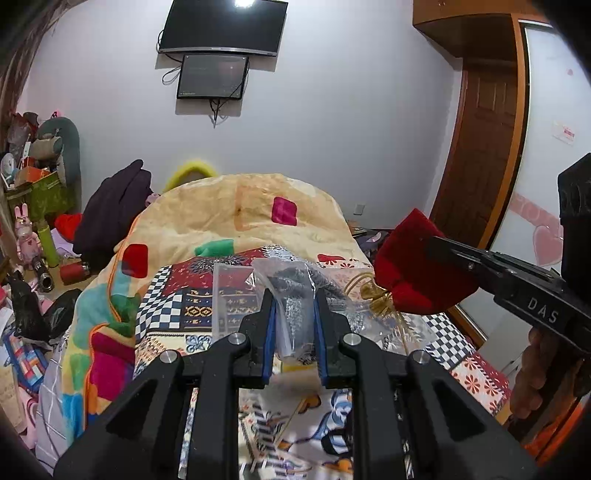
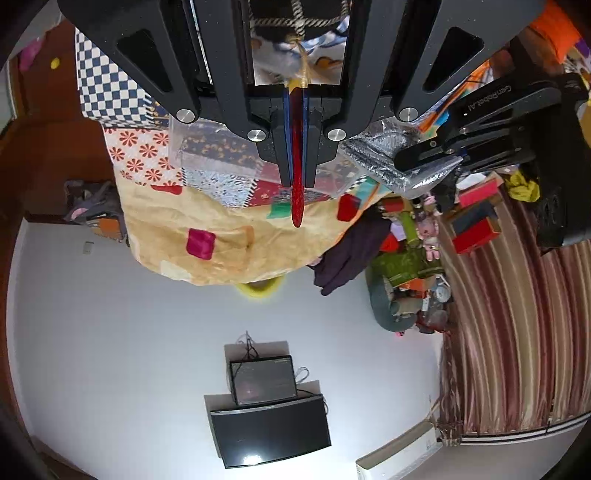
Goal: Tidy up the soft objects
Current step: 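Drop the foil packet into the box with the left tool while the right drops the red pouch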
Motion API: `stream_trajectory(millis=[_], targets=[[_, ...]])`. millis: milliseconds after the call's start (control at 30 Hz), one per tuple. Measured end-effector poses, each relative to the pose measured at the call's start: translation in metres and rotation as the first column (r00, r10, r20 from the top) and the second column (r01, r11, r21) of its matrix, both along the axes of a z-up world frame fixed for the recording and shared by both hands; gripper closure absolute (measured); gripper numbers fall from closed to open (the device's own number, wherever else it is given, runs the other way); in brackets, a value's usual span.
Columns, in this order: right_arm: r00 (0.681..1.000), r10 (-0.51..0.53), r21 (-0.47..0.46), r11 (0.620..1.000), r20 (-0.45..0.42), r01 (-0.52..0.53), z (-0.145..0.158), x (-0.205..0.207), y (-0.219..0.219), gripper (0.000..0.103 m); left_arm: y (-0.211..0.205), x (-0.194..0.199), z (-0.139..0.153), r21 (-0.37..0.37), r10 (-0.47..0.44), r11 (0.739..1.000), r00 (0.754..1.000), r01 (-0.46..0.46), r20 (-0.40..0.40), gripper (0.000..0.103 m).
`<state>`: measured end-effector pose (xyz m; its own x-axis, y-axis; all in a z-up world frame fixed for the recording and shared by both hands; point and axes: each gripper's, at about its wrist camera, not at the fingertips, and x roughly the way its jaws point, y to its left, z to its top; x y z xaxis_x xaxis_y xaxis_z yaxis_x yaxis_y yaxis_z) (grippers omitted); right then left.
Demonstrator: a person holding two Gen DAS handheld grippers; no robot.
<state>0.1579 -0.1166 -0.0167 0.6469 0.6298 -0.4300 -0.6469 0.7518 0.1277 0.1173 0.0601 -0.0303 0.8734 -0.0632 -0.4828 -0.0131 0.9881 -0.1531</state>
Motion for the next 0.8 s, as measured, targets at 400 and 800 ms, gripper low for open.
stream_trajectory(millis=[400,800], targets=[[0.996,-0.071,-0.053,0.996,-0.052,0.068,-0.015,0.045,0.005,0.099,-0.006,0.062,-0.046,0.038,0.015,0.999,0.990,-0.010,-0.138,0.085],[0.967,-0.120,-0.267,0.962,-0.226,0.057,-0.077,0.068,0.003,0.099,-0.015,0.084,-0.075,0.033,-0.024,0.999,0.964,0.034,-0.264,0.085]])
